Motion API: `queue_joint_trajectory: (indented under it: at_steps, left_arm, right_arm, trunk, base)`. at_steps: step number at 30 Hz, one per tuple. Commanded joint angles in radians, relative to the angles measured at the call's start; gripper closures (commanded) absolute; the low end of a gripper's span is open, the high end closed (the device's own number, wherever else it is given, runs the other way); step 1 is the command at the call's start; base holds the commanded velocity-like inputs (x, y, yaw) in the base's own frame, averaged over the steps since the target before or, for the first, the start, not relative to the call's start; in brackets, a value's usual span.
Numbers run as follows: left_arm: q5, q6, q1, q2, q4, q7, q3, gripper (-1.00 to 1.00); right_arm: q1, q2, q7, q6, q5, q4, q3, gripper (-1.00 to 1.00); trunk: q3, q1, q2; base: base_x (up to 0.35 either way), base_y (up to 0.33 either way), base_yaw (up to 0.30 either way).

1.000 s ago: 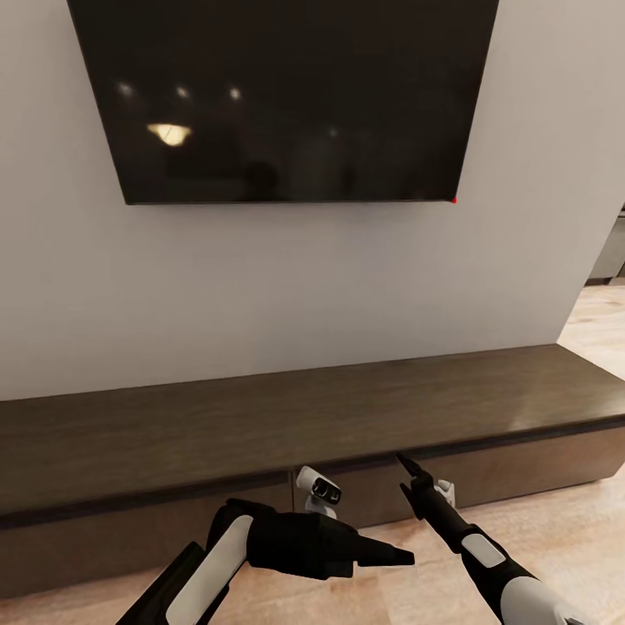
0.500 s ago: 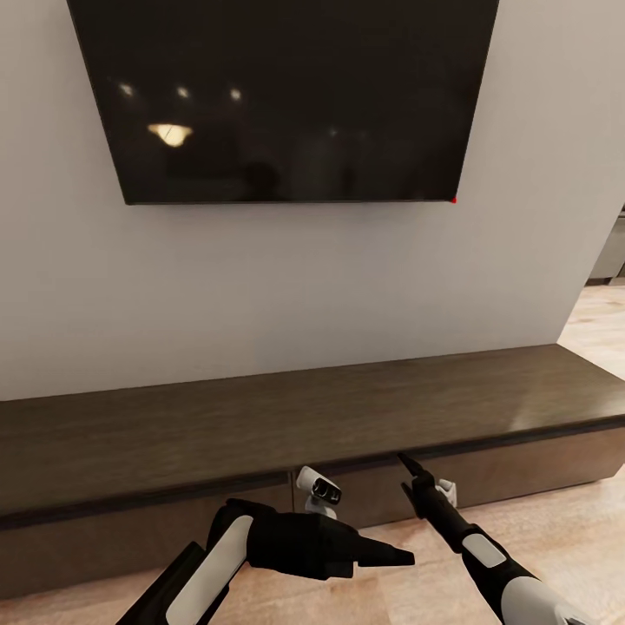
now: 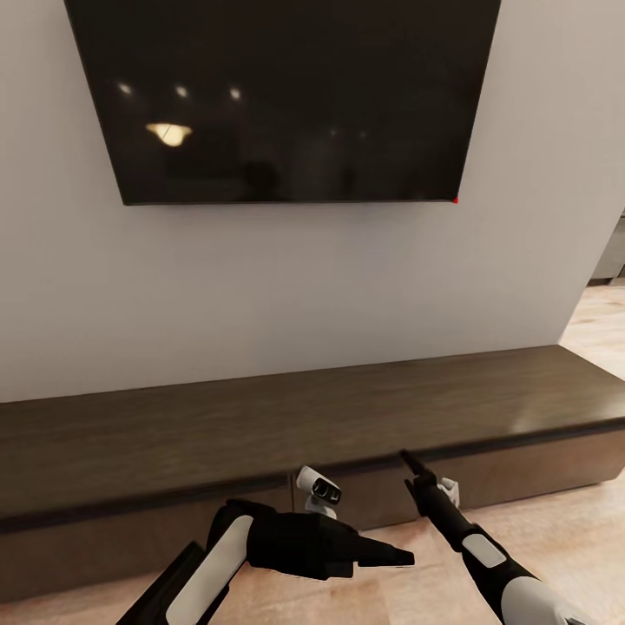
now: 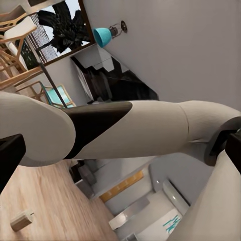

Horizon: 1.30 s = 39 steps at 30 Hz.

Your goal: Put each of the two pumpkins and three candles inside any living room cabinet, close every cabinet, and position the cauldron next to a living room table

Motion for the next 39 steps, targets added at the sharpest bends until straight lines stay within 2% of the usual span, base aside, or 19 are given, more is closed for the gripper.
queue_joint_trajectory:
  at_steps: [1, 14, 18, 23, 29, 39]
  left_arm:
    - [0.003, 0.004, -0.001, 0.001, 0.000, -0.001, -0.001, -1.00]
    - [0.004, 0.003, -0.001, 0.001, 0.000, -0.002, -0.001, -1.00]
    - [0.005, 0.003, -0.001, 0.001, 0.000, -0.002, -0.001, -1.00]
    - [0.005, 0.004, -0.001, 0.001, 0.000, -0.002, -0.001, -1.00]
    - [0.005, 0.003, -0.001, 0.001, 0.000, -0.002, -0.001, -1.00]
    - [0.005, 0.003, -0.001, 0.001, 0.001, -0.002, -0.001, -1.00]
  right_arm:
    - [0.000, 0.000, 0.002, 0.009, -0.009, 0.000, 0.000, -1.00]
    - [0.000, -0.001, 0.003, 0.009, -0.009, 0.000, 0.000, -1.00]
    - [0.000, -0.002, 0.006, 0.009, -0.008, 0.000, 0.000, -1.00]
    - [0.000, -0.001, 0.007, 0.009, -0.007, -0.001, 0.000, -1.00]
    - [0.000, 0.000, 0.008, 0.010, -0.007, -0.001, 0.000, -1.00]
    - [0.000, -0.001, 0.060, 0.011, 0.001, -0.001, 0.001, -1.00]
  trunk:
    - [-0.001, 0.000, 0.000]
    - [-0.001, 0.000, 0.000]
    - [-0.016, 0.002, -0.001]
    - [-0.016, 0.002, -0.001]
    - [-0.040, 0.005, -0.003]
    - [-0.040, 0.005, -0.003]
  base:
    - [0.203, 0.000, 0.000]
    - [0.031, 0.000, 0.000]
    - [0.000, 0.000, 0.000]
    - [0.000, 0.000, 0.000]
    - [0.000, 0.000, 0.000]
    - [0.000, 0.000, 0.000]
